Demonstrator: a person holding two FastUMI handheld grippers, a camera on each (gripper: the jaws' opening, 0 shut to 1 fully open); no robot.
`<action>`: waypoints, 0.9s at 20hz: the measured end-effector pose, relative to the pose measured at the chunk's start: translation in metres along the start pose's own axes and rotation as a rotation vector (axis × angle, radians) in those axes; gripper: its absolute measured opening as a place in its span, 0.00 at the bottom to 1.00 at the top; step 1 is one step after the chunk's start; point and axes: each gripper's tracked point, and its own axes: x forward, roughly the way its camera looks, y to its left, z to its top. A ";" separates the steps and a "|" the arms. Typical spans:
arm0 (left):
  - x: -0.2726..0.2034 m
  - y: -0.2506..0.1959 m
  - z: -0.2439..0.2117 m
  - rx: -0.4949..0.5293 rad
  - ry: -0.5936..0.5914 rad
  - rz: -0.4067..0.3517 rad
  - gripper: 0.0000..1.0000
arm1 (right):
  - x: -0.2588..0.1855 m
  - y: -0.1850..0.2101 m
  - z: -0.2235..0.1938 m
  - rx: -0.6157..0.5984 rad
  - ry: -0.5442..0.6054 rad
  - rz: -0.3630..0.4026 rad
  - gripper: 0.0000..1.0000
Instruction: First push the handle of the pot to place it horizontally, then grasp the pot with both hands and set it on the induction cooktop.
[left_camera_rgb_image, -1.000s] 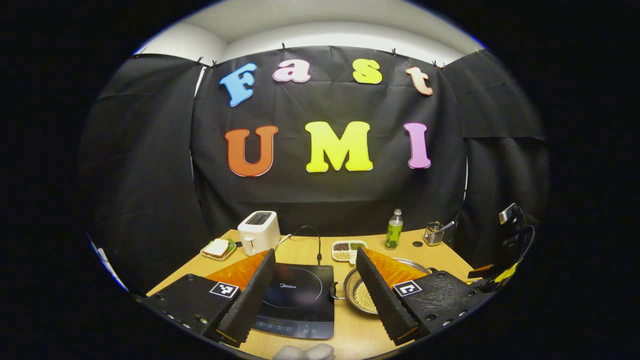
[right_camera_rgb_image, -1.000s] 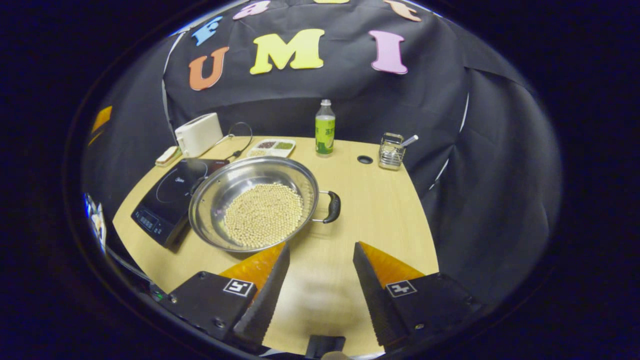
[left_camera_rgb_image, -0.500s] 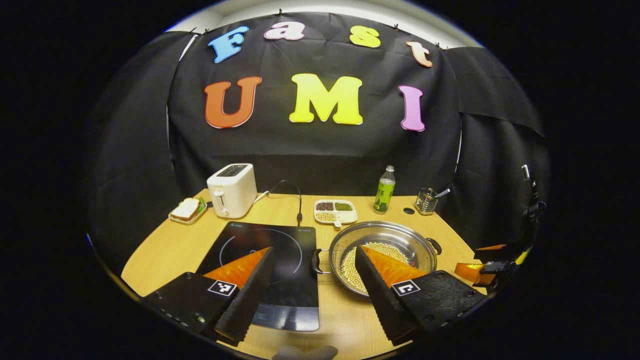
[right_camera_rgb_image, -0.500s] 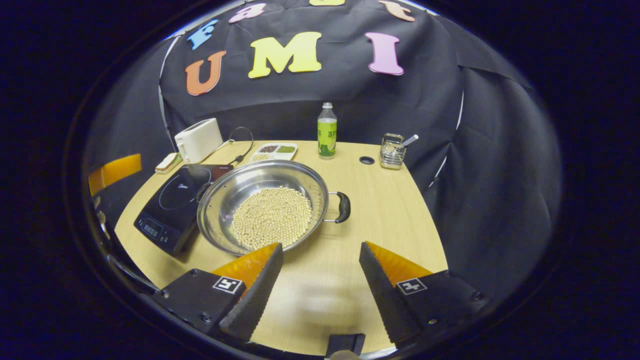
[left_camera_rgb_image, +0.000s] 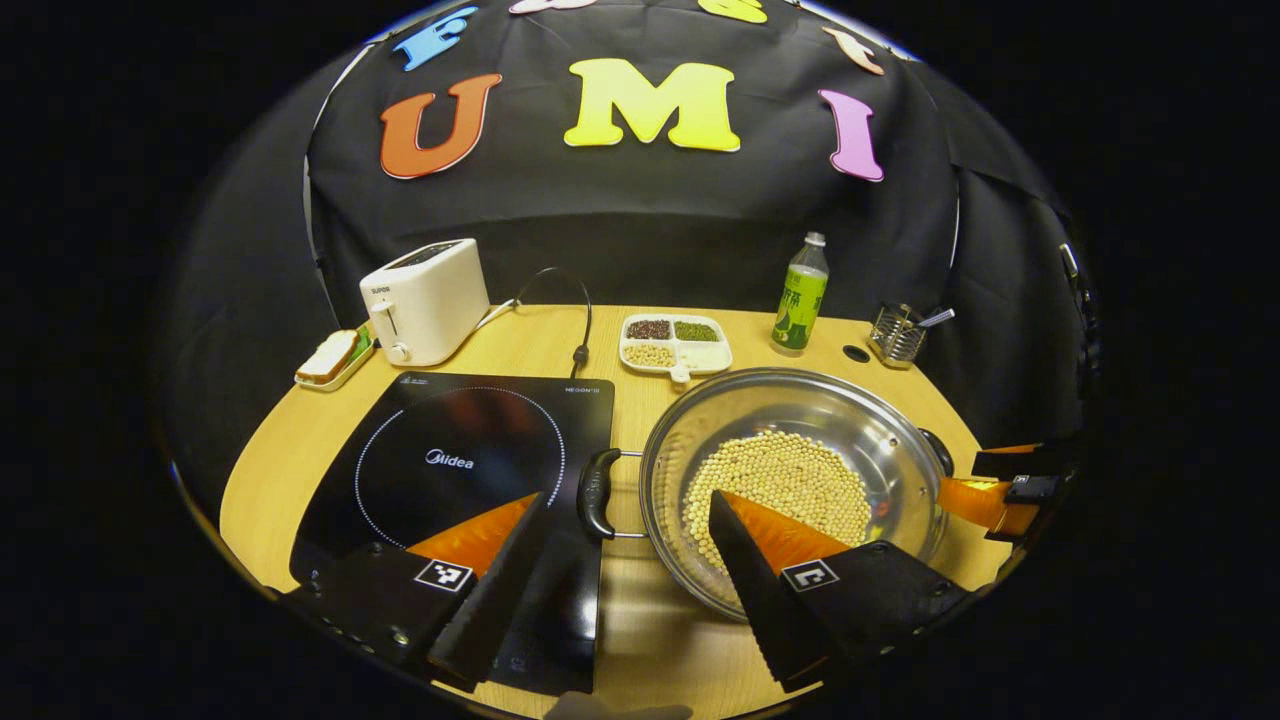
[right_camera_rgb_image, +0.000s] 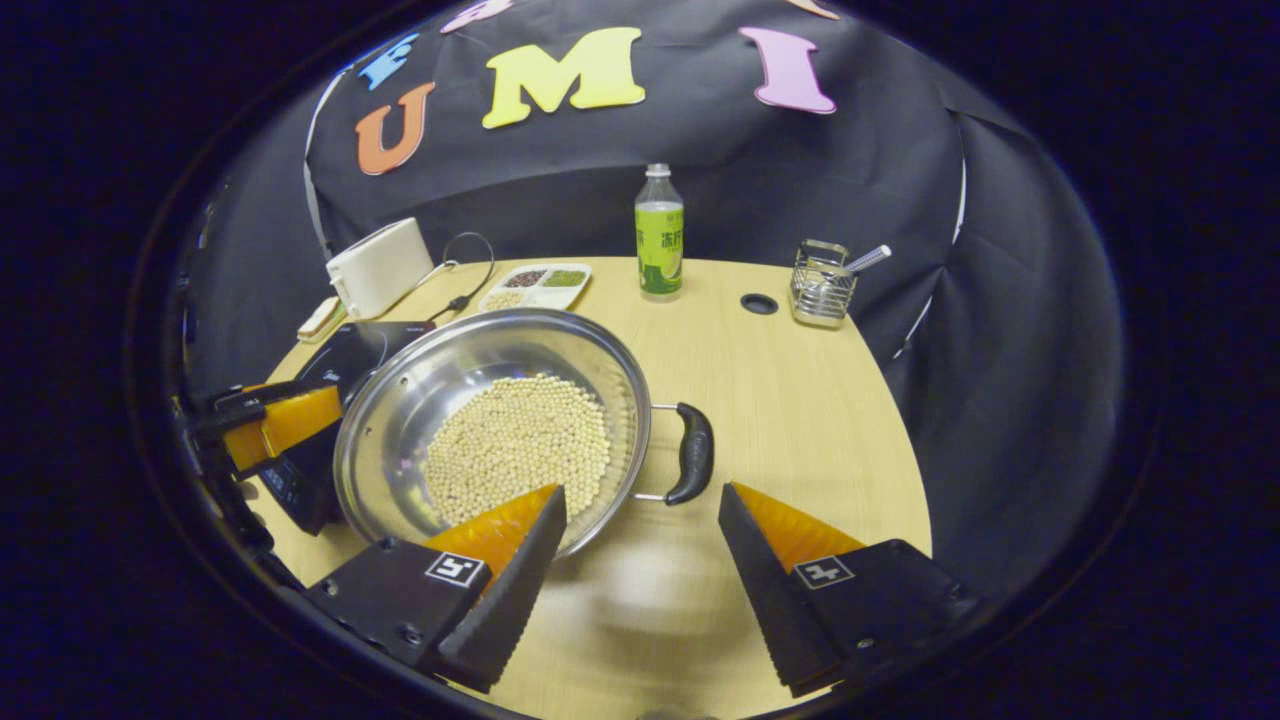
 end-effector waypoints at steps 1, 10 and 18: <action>0.008 -0.001 -0.002 0.002 0.013 0.004 0.96 | 0.008 -0.001 0.001 0.002 0.017 0.000 0.97; 0.055 -0.004 -0.013 0.006 0.113 0.049 0.96 | 0.054 -0.007 0.005 -0.027 0.095 0.024 0.99; 0.061 0.006 -0.009 -0.004 0.121 0.105 0.79 | 0.063 -0.009 0.006 -0.015 0.161 0.004 0.75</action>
